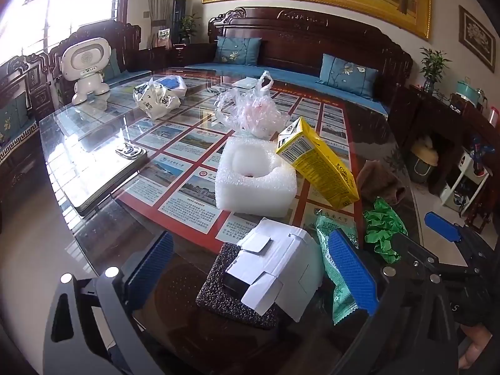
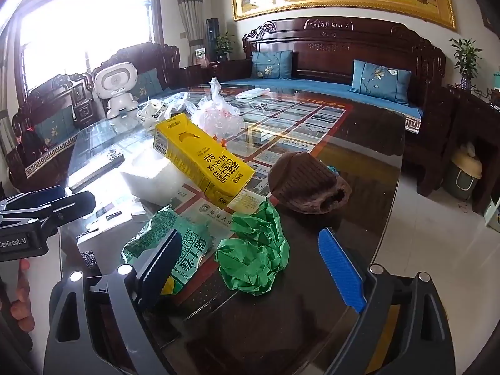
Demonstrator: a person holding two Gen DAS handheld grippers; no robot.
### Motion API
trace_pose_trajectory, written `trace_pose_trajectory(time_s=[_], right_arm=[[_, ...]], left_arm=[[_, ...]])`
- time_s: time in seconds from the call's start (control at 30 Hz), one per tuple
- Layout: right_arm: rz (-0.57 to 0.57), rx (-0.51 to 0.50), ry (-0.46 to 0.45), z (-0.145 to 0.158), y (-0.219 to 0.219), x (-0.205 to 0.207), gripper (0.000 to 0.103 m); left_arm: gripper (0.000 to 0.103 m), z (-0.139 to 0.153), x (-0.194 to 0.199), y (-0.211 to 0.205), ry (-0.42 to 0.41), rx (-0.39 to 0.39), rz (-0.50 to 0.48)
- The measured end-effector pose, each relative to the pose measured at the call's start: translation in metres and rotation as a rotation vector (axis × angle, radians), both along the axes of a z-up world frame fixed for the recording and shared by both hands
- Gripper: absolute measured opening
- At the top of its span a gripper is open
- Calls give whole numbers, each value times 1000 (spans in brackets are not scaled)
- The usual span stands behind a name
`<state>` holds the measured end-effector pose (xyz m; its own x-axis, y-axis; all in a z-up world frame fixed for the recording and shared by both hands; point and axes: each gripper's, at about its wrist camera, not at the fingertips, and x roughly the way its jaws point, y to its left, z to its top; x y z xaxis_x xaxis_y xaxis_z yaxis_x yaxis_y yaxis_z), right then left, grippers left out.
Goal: Collect trash
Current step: 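Grasp the green snack wrapper with the left tool while the right tool grasps the crumpled green plastic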
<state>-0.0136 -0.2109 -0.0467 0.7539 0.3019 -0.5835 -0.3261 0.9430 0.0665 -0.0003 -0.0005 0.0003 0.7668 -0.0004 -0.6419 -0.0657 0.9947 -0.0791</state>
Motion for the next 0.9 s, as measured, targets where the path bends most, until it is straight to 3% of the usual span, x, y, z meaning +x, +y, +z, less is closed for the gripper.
trace_pose_trajectory(time_s=[0.53,0.63,0.77,0.9], right_arm=[[23,-78,60,-11,7,27,83],[50,-98,97,-17,11,36,74],[88,-95,142,-26,12,43,51],[112,-49,134,-22,5,40,42]], left_arm=[[99,2,2,-5,14,17,-13],[99,0,3,-13,17,31,-16],[99,-4,4,-18,21,40,-24],[99,-7,4,-24,38,49,-41]])
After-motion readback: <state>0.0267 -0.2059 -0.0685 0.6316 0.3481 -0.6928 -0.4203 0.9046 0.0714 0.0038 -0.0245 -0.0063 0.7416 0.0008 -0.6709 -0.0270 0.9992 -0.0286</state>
